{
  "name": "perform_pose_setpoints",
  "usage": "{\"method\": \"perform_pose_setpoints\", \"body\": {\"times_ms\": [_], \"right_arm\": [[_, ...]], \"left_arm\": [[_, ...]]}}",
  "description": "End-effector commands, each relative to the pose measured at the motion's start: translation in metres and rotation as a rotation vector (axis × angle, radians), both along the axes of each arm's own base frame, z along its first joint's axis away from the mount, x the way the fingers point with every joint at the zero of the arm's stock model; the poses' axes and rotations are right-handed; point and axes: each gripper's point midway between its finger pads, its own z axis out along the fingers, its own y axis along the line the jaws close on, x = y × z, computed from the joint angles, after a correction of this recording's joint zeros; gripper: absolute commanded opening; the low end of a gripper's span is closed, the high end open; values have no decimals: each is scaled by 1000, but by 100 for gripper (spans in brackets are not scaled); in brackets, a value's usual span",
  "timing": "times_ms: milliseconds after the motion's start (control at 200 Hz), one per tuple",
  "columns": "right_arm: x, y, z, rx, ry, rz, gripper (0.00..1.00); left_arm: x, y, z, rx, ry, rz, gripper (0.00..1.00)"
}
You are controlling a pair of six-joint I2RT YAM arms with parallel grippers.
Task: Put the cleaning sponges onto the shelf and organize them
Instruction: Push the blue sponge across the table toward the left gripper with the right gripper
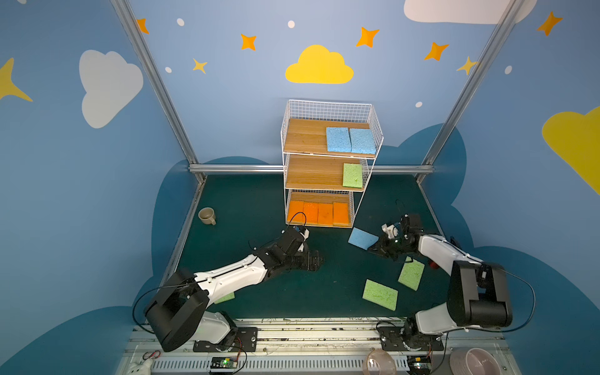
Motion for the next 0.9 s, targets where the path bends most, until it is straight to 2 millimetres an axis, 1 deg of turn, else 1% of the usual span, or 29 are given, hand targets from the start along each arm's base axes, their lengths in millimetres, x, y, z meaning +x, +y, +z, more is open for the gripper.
{"method": "perform_pose_setpoints", "body": {"times_ms": [0, 45, 145, 195, 225, 275, 310, 455, 541, 676, 781, 896], "right_arm": [[15, -7, 20, 9, -81, -55, 25], [23, -18, 25, -8, -99, -84, 29], [44, -36, 35, 0, -115, -135, 29], [56, -44, 34, 7, -98, -155, 27], [63, -49, 33, 16, -91, -165, 22], [74, -54, 29, 31, -78, -184, 7], [81, -59, 25, 33, -68, -198, 0], [102, -77, -1, -9, -4, -228, 0], [108, -83, -15, -12, 34, -241, 0], [105, -77, -30, -7, 64, -222, 0], [95, -63, -39, -25, 85, -179, 0], [82, -43, -43, -26, 100, -121, 0]], "left_arm": [[2, 7, 5, 10, -11, 18, 95], [0, 8, 3, 14, -7, 17, 95], [-2, 11, -1, 17, -2, 23, 95], [-2, 12, -4, 18, 1, 26, 94], [-3, 12, -6, 19, 3, 26, 94], [-4, 13, -8, 21, 6, 28, 94], [-4, 14, -9, 23, 8, 29, 94], [-6, 17, -17, 32, 17, 34, 94], [-8, 19, -20, 37, 23, 35, 94], [-9, 20, -25, 38, 29, 38, 94], [-8, 19, -26, 36, 32, 38, 94], [-7, 18, -24, 32, 27, 37, 94]]}}
